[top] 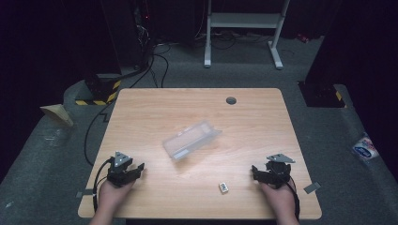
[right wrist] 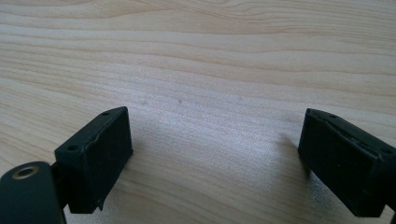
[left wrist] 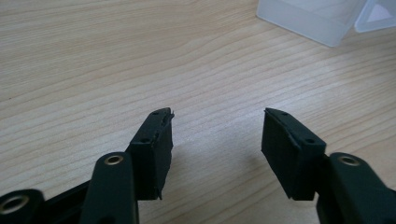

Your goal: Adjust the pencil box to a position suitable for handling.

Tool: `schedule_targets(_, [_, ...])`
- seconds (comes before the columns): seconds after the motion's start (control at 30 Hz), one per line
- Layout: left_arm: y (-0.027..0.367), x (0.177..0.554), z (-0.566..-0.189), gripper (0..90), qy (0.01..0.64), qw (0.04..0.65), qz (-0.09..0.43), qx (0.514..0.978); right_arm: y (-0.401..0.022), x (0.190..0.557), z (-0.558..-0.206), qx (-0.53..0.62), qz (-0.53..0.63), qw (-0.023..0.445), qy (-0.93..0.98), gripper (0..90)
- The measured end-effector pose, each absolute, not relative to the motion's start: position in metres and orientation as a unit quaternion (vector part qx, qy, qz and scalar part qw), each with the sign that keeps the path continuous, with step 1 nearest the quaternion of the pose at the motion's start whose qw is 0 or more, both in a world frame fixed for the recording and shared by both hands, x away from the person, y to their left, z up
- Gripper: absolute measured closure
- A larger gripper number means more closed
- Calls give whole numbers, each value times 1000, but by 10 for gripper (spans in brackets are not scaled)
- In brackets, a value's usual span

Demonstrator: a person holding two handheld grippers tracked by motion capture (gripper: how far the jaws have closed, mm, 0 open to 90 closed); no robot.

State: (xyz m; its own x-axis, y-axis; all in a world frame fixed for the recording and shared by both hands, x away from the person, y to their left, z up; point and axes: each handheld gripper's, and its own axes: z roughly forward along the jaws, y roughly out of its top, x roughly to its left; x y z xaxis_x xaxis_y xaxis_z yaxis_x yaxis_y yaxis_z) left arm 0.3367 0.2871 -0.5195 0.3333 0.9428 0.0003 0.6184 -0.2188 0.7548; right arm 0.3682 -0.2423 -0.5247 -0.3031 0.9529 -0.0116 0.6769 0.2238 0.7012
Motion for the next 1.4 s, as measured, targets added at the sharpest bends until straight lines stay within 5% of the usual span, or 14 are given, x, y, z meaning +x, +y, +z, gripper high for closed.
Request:
schedule_targets(0.37, [275, 340, -498, 554, 515, 385, 242, 726, -242, 367, -525, 543, 304, 228, 749, 101])
schedule_targets(1.4, [231, 423, -500, 574, 499, 368, 240, 747, -242, 365, -524, 537, 307, 228, 752, 128])
